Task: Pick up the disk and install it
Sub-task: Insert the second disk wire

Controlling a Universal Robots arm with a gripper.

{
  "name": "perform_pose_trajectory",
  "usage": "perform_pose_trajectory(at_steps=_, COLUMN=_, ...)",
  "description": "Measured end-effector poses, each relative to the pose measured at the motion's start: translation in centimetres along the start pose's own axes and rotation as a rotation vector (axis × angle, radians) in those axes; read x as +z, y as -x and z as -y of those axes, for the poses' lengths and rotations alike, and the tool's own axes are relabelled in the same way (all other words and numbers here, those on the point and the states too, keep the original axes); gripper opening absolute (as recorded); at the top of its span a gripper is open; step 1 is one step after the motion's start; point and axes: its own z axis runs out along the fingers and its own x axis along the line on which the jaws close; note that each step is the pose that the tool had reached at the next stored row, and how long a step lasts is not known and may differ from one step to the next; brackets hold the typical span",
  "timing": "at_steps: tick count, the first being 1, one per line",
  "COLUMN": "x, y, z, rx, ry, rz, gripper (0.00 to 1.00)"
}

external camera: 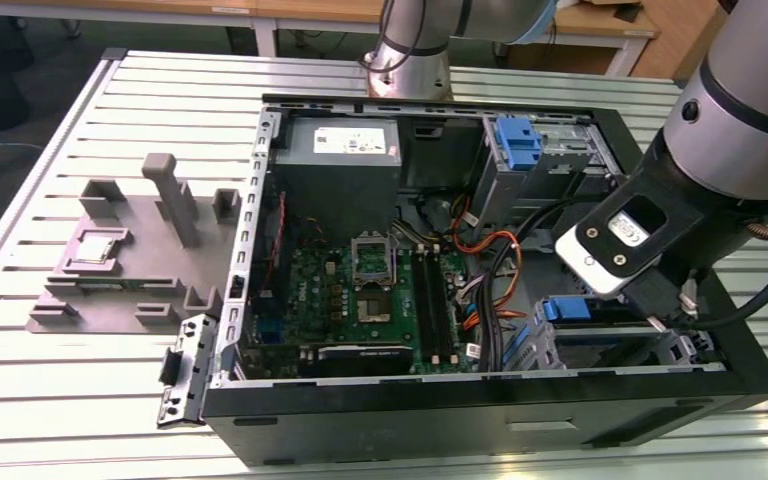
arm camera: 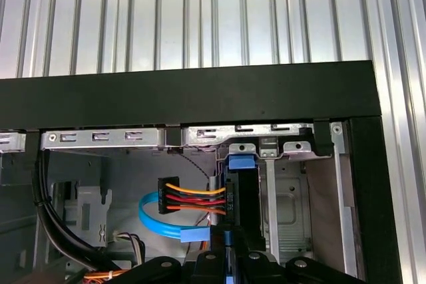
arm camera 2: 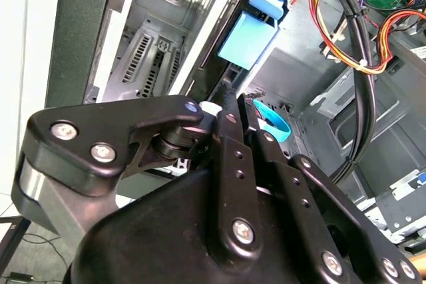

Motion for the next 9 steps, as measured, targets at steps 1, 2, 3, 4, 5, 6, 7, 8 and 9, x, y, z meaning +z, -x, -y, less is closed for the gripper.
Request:
perform_pose_trajectory(at_steps=1, x=0.04, y=0.0, z=0.01, rx=0.0, ry=0.0, rz=-0.0011, gripper=0.16)
perform_pose_trajectory(at_steps=2, x=0.06, y=0.0, z=0.01, rx=0.0, ry=-0.0001, rz=-0.0016, gripper=0.16)
perform_pose_trajectory(at_steps=3, x=0.09, y=0.0, z=0.01, rx=0.0, ry=-0.0001, rz=-0.0024, gripper=0.16)
perform_pose_trajectory(at_steps=4, x=0.14, y=0.01, z=0.02, rx=0.0, ry=-0.0001, rz=-0.0032, gripper=0.16)
perform_pose_trajectory(at_steps=5, x=0.2, y=0.01, z=0.03, rx=0.001, ry=-0.0001, rz=-0.0038, gripper=0.16)
perform_pose_trajectory(at_steps=6, x=0.25, y=0.02, z=0.04, rx=0.001, ry=-0.0001, rz=-0.0036, gripper=0.16)
perform_pose_trajectory(at_steps=7, x=0.29, y=0.02, z=0.04, rx=0.001, ry=-0.0002, rz=-0.0035, gripper=0.16)
perform_pose_trajectory(at_steps=8, x=0.3, y=0.02, z=0.05, rx=0.001, ry=-0.0002, rz=-0.0035, gripper=0.16)
perform_pose_trajectory(at_steps=9, x=0.3, y=0.02, z=0.04, rx=0.0, ry=-0.0002, rz=-0.0035, gripper=0.16)
